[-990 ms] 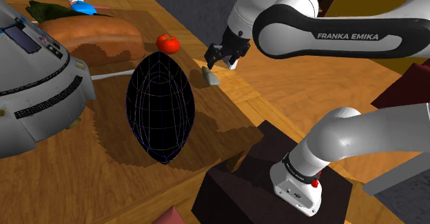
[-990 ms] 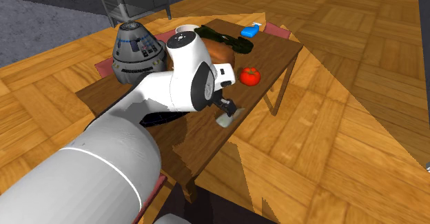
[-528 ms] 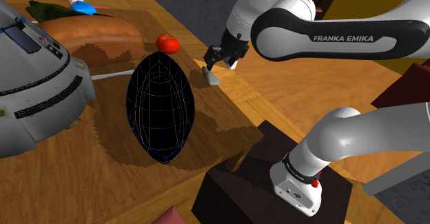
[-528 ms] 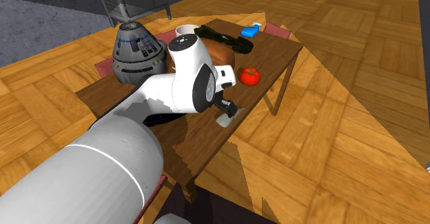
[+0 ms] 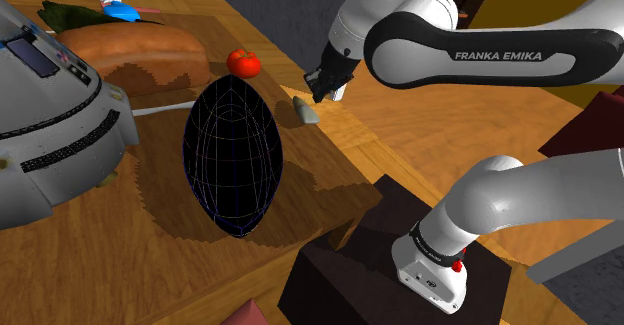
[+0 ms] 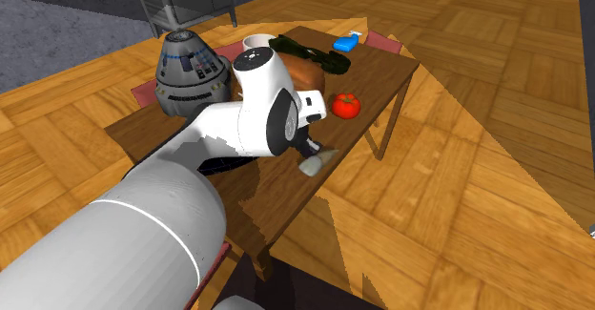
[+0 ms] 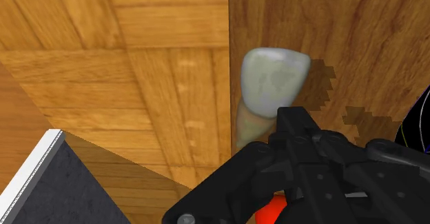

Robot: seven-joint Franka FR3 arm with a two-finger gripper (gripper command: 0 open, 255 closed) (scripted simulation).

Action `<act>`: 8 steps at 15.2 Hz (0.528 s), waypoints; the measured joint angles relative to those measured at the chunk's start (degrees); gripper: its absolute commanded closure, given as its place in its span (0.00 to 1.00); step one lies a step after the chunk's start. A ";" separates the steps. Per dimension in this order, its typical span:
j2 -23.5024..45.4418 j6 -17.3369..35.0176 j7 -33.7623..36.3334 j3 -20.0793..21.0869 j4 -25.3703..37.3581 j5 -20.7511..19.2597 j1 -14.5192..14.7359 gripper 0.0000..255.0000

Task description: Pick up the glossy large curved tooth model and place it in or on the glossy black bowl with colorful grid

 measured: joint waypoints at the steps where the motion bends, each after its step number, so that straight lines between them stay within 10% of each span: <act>1: 0.00 0.00 0.00 0.00 0.00 0.00 0.00 1.00; 2: 0.00 0.00 0.00 0.00 0.00 0.00 0.00 1.00; 3: 0.00 0.00 0.00 0.00 0.00 0.00 0.00 0.00; 8: 12.17 -5.49 -4.90 -5.41 8.95 4.05 -1.68 0.00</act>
